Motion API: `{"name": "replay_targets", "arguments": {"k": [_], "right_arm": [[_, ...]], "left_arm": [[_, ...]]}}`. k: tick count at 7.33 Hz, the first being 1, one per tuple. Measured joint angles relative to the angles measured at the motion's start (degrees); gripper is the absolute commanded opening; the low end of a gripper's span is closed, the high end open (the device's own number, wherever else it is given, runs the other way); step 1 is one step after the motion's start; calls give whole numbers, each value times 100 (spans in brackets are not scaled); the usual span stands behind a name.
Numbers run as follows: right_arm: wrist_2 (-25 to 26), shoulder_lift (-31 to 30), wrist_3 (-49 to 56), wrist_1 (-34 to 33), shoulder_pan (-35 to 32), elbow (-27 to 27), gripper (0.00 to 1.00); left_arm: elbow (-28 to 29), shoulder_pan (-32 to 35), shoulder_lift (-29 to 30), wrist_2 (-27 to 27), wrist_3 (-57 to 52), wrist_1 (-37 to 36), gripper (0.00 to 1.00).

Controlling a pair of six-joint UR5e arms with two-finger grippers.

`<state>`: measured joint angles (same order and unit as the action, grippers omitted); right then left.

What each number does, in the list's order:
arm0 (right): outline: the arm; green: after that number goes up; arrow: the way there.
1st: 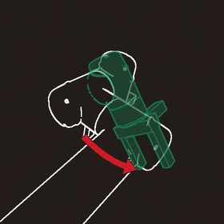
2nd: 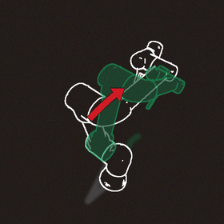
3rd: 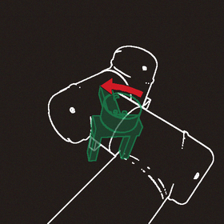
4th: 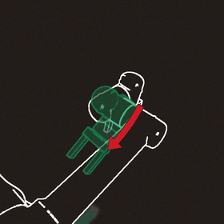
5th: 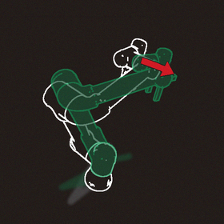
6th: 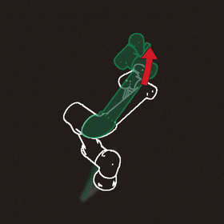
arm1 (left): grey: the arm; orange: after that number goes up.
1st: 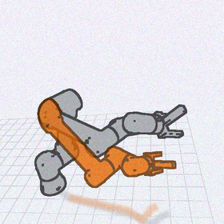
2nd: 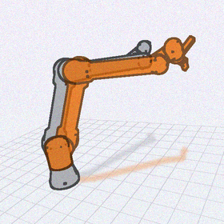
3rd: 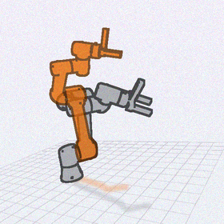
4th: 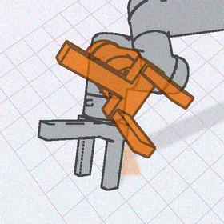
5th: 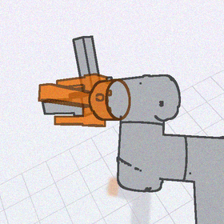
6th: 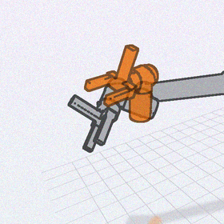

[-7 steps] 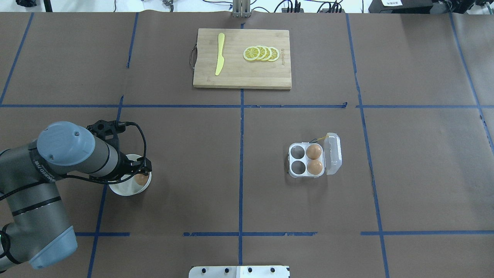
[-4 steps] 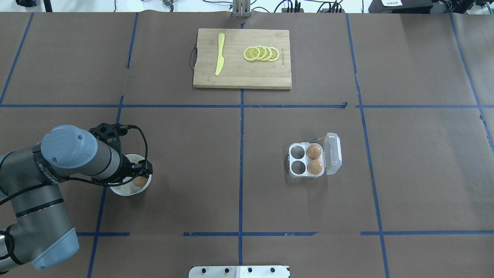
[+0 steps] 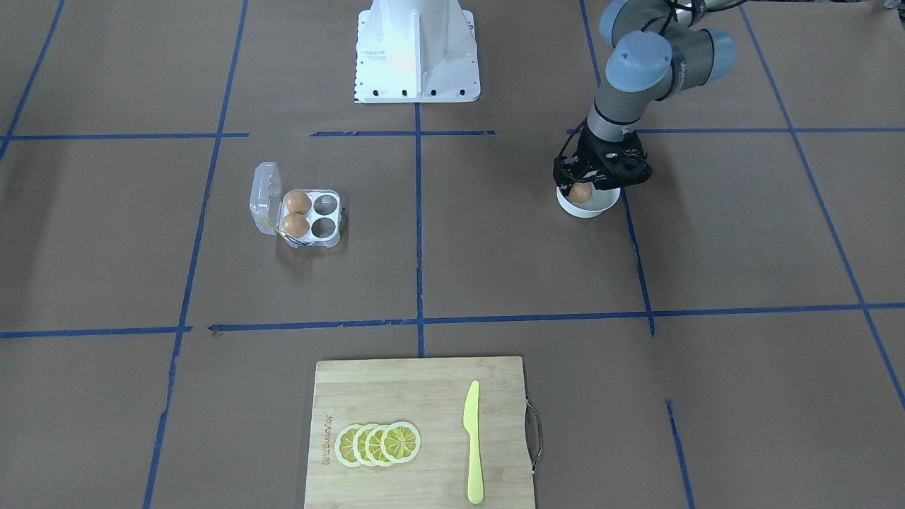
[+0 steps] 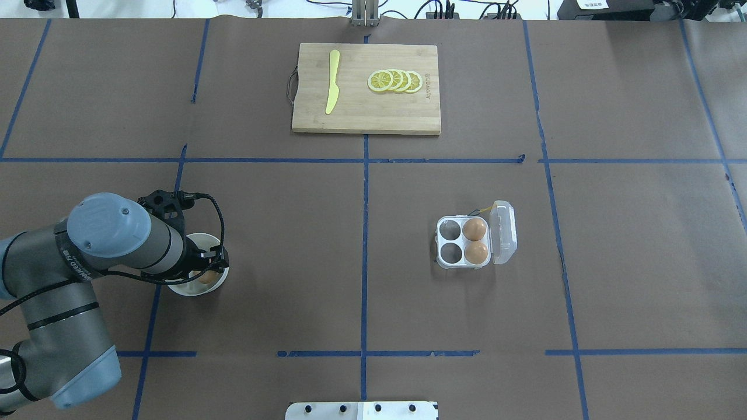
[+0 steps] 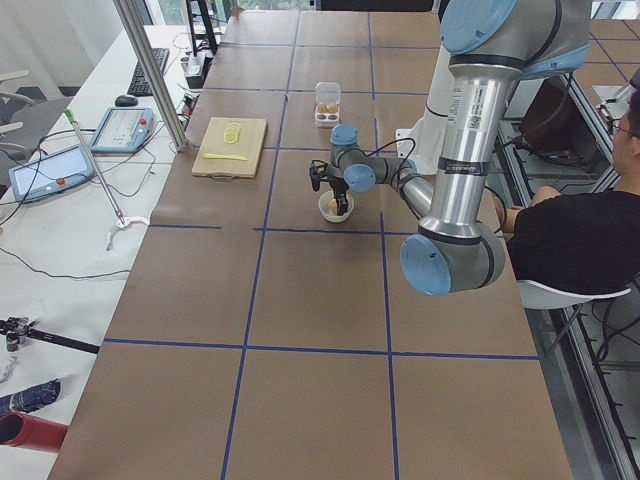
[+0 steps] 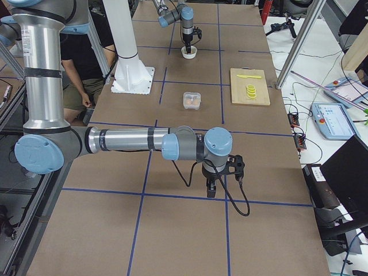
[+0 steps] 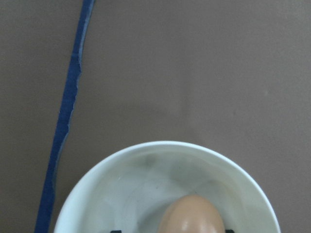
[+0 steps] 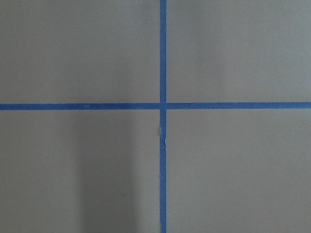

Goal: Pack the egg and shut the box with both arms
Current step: 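Close the left gripper on the brown egg inside the white bowl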

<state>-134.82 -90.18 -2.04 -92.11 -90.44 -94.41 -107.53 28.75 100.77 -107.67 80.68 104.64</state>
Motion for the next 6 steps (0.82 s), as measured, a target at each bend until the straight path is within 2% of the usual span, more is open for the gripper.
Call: {"name": "replay_targets", "arguments": {"k": [4, 5, 6], "right_arm": [[-8, 3, -3, 0, 0, -2, 100], [-7, 11, -3, 0, 0, 6, 100], [-3, 24, -1, 0, 0, 19, 100]], "left_arm": [[24, -3, 9, 0, -180, -4, 66], [23, -2, 13, 0, -221, -7, 58], [14, -2, 20, 0, -238, -9, 37]]}}
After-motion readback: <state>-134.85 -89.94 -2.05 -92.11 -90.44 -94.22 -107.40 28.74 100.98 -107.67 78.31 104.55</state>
